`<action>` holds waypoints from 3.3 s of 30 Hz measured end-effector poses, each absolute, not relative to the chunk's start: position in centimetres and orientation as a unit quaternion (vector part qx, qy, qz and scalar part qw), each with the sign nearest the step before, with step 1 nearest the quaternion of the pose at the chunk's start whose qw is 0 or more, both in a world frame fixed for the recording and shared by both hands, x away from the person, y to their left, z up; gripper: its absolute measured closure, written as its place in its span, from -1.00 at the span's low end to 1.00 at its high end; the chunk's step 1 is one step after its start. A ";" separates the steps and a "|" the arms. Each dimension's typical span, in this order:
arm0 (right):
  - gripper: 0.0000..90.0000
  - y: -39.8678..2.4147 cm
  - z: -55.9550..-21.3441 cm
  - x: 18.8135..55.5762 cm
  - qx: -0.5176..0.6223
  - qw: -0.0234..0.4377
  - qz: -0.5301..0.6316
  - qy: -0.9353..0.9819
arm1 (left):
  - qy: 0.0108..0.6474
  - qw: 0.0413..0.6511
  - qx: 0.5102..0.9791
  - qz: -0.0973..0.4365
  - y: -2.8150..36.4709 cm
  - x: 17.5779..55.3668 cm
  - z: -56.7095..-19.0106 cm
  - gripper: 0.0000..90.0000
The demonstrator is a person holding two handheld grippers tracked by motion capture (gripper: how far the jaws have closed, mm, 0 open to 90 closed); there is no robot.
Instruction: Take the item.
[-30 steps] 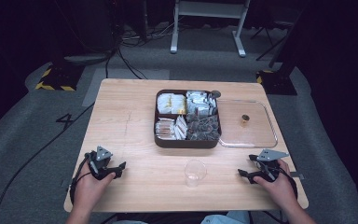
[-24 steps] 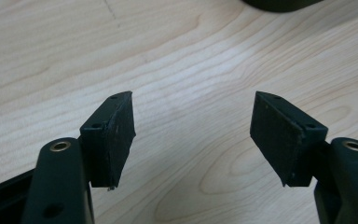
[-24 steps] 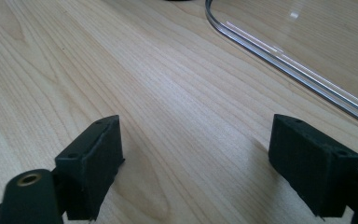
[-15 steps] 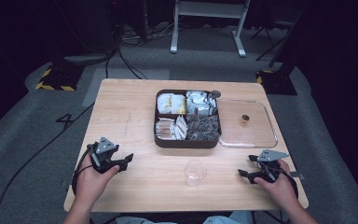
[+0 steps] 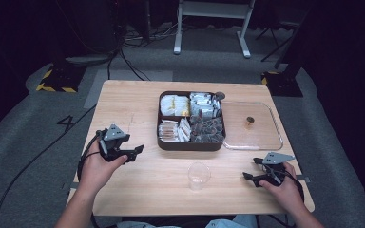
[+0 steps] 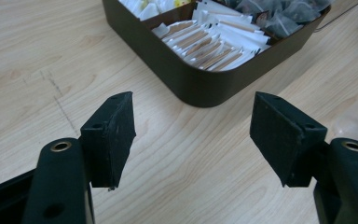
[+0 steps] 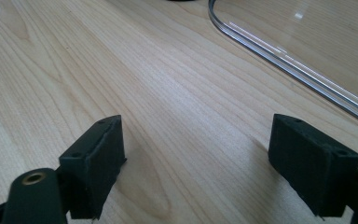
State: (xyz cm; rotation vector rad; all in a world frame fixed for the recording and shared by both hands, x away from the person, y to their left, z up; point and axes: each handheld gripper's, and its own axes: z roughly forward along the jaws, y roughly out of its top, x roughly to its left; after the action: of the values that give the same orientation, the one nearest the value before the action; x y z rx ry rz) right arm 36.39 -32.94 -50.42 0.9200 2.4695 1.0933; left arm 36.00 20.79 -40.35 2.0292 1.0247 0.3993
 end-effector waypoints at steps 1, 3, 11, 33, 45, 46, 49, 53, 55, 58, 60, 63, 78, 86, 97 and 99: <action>-0.59 -32.9 -50.4 36.4 0.319 0.144 0.379 0.857 | 0.406 0.405 0.804 0.158 20.8 36.0 -40.4 -0.30; -0.59 -32.9 -50.4 36.4 0.319 0.144 0.379 0.857 | 0.399 0.414 0.804 0.150 20.4 36.3 -39.9 -0.30; -0.59 -32.9 -50.4 36.4 0.319 0.144 0.379 0.857 | 0.386 0.421 0.805 0.158 18.4 37.6 -38.2 -0.30; -0.58 -33.0 -50.4 36.4 0.317 0.143 0.380 0.857 | 0.385 0.429 0.799 0.173 12.0 43.3 -36.4 -0.26; -0.57 -33.0 -50.4 36.4 0.316 0.142 0.380 0.858 | 0.371 0.423 0.808 0.176 8.5 47.0 -36.6 -0.17; -0.57 -33.0 -50.4 36.4 0.315 0.142 0.380 0.858 | 0.372 0.422 0.808 0.174 8.3 47.3 -36.7 -0.15; -0.57 -33.0 -50.4 36.4 0.314 0.141 0.381 0.858 | 0.373 0.421 0.810 0.166 7.6 48.6 -37.1 -0.12; -0.57 -33.0 -50.4 36.5 0.312 0.140 0.381 0.859 | 0.375 0.414 0.814 0.160 7.1 50.1 -37.7 -0.11; -0.56 -33.0 -50.4 36.5 0.312 0.140 0.382 0.859 | 0.381 0.418 0.810 0.151 6.9 50.7 -38.1 -0.09; -0.54 -33.0 -50.4 36.5 0.311 0.139 0.382 0.859 | 0.384 0.415 0.812 0.144 6.8 51.5 -38.6 -0.04; -0.52 -33.0 -50.4 36.6 0.310 0.140 0.383 0.859 | 0.388 0.411 0.813 0.139 6.7 52.1 -39.1 -0.02; -0.49 -33.0 -50.4 36.6 0.310 0.140 0.384 0.858 | 0.394 0.404 0.815 0.128 6.5 53.0 -39.9 0.01; -0.38 -33.1 -50.4 36.5 0.300 0.137 0.389 0.860 | 0.438 0.352 0.822 0.090 6.5 57.1 -43.0 0.14; -0.38 -33.1 -50.4 36.5 0.300 0.137 0.389 0.860 | 0.438 0.318 0.836 0.089 5.6 57.7 -43.8 0.13; -0.37 -33.1 -50.4 36.5 0.300 0.137 0.389 0.860 | 0.452 0.301 0.836 0.076 5.7 58.8 -44.5 0.16; -0.37 -33.1 -50.4 36.5 0.300 0.137 0.389 0.860 | 0.456 0.297 0.835 0.079 5.8 58.9 -44.6 0.16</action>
State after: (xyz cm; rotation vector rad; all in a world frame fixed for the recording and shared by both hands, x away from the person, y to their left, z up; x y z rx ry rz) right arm 36.51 -33.08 -50.37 0.8681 2.4901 1.1244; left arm 58.93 5.77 -44.62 2.2215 1.2124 0.2094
